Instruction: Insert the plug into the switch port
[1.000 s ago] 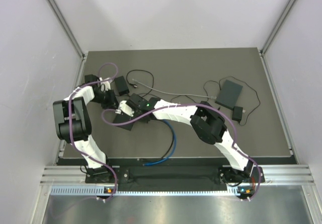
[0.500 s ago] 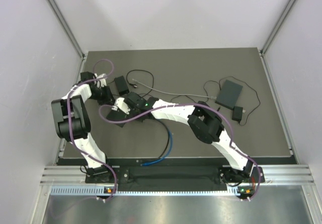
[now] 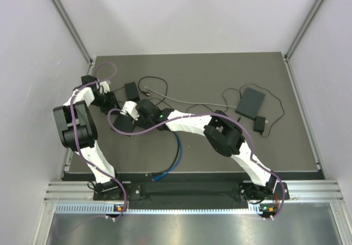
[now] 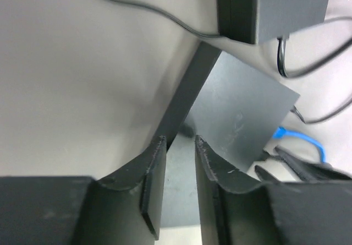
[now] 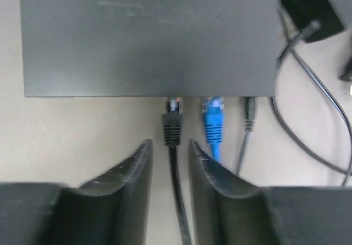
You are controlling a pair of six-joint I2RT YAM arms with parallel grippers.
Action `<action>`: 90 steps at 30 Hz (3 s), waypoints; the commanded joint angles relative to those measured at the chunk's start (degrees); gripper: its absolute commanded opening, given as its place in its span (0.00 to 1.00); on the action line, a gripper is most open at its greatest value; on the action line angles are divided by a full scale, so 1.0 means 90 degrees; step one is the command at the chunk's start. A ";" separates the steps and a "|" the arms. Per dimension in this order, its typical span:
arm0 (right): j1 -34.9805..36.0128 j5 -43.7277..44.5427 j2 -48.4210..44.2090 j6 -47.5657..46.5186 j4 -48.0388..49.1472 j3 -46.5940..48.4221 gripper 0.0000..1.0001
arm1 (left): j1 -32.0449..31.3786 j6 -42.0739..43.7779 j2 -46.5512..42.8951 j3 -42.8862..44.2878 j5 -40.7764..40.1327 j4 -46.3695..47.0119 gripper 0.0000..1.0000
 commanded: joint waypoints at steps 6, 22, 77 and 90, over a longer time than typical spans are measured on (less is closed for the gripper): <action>-0.0363 0.0100 -0.2066 -0.0110 0.0730 -0.1280 0.56 | 0.0121 0.0023 -0.0038 0.1158 0.0254 -0.1179 0.38; -0.5252 -0.2926 -0.6110 0.0115 -0.2063 -0.3594 1.00 | -0.2178 0.1182 -0.2117 0.0536 0.1045 0.1310 0.66; -0.6594 -0.2486 -0.3219 -0.2958 -0.1839 -0.4150 0.79 | -0.5397 0.1576 -0.0565 0.0564 0.0302 0.1311 0.61; -0.6516 -0.1533 -0.4606 -0.1500 -0.1975 -0.4357 1.00 | -0.5407 0.1536 -0.0955 -0.0099 0.0820 0.1926 0.62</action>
